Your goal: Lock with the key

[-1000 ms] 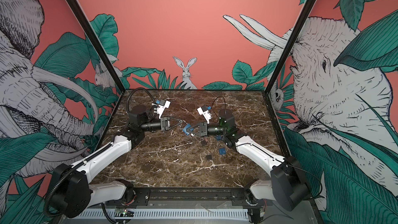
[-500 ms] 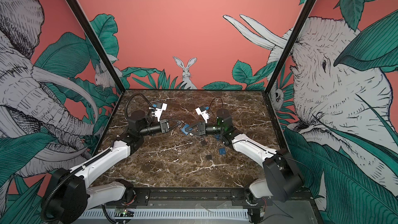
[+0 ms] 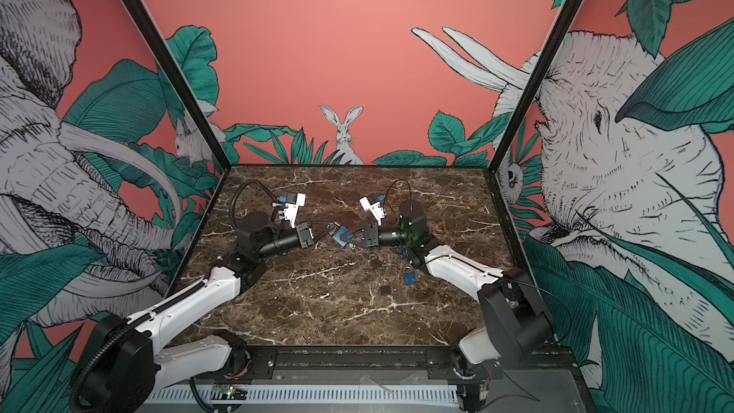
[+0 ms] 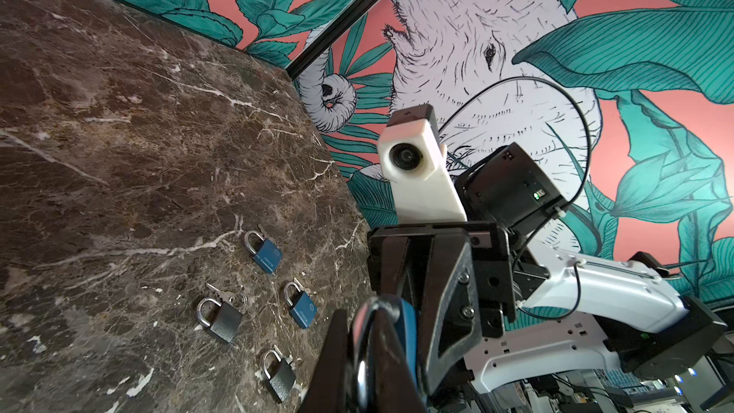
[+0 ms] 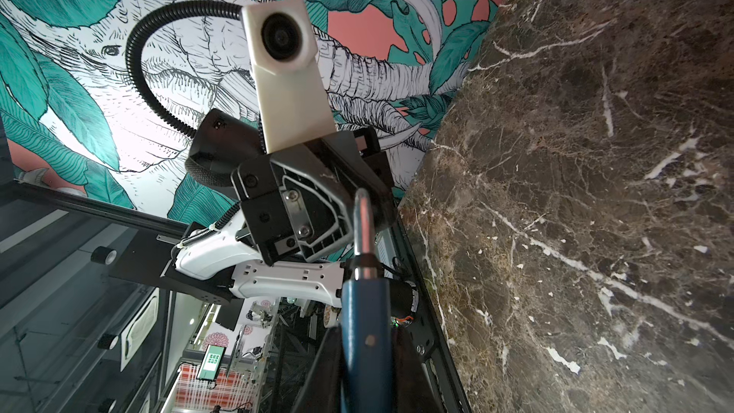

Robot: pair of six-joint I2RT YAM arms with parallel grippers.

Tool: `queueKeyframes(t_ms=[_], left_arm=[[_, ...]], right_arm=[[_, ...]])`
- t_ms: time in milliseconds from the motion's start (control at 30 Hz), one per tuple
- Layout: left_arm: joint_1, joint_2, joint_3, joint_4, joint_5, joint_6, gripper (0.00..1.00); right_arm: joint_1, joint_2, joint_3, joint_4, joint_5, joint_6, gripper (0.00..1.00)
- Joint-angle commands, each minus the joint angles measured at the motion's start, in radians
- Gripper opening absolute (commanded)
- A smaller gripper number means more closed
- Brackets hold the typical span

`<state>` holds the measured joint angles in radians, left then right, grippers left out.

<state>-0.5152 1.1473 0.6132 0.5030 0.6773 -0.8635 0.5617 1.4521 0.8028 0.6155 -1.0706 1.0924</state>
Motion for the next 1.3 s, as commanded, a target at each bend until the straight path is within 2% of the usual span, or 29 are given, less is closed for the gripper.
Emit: queueKeyframes(t_ms=[0, 333, 467, 567, 700, 767, 933, 1033, 1167, 1267], left_arm=[[-0.13, 0.012, -0.061, -0.048, 0.208, -0.016, 0.0], [-0.253, -0.019, -0.12, 0.0, 0.144, -0.063, 0.0], [-0.266, -0.062, -0.139, -0.013, 0.105, -0.072, 0.0], [-0.266, -0.116, -0.121, -0.098, 0.063, -0.033, 0.0], [-0.245, -0.165, -0.037, -0.269, 0.047, 0.063, 0.0], [-0.213, -0.162, 0.008, -0.322, 0.076, 0.089, 0.0], [-0.097, -0.114, 0.06, -0.258, 0.185, 0.044, 0.0], [-0.08, -0.079, 0.101, -0.224, 0.222, 0.035, 0.0], [-0.08, -0.046, 0.139, -0.188, 0.242, 0.014, 0.01], [-0.08, -0.046, 0.141, -0.164, 0.232, 0.002, 0.06]], right_arm=[[0.014, -0.003, 0.079, 0.217, 0.153, -0.021, 0.0], [0.014, 0.057, 0.108, 0.24, 0.157, -0.024, 0.0], [0.014, 0.086, 0.116, 0.279, 0.149, -0.002, 0.0], [0.014, 0.093, 0.101, 0.285, 0.147, -0.003, 0.0], [0.014, 0.065, 0.053, 0.27, 0.151, -0.02, 0.0], [0.017, 0.038, 0.03, 0.221, 0.165, -0.051, 0.0], [0.028, -0.034, 0.018, 0.016, 0.19, -0.183, 0.0], [0.032, -0.06, 0.036, -0.099, 0.2, -0.252, 0.0], [0.033, -0.055, 0.039, -0.096, 0.18, -0.241, 0.0], [0.034, -0.051, 0.038, -0.09, 0.173, -0.236, 0.0]])
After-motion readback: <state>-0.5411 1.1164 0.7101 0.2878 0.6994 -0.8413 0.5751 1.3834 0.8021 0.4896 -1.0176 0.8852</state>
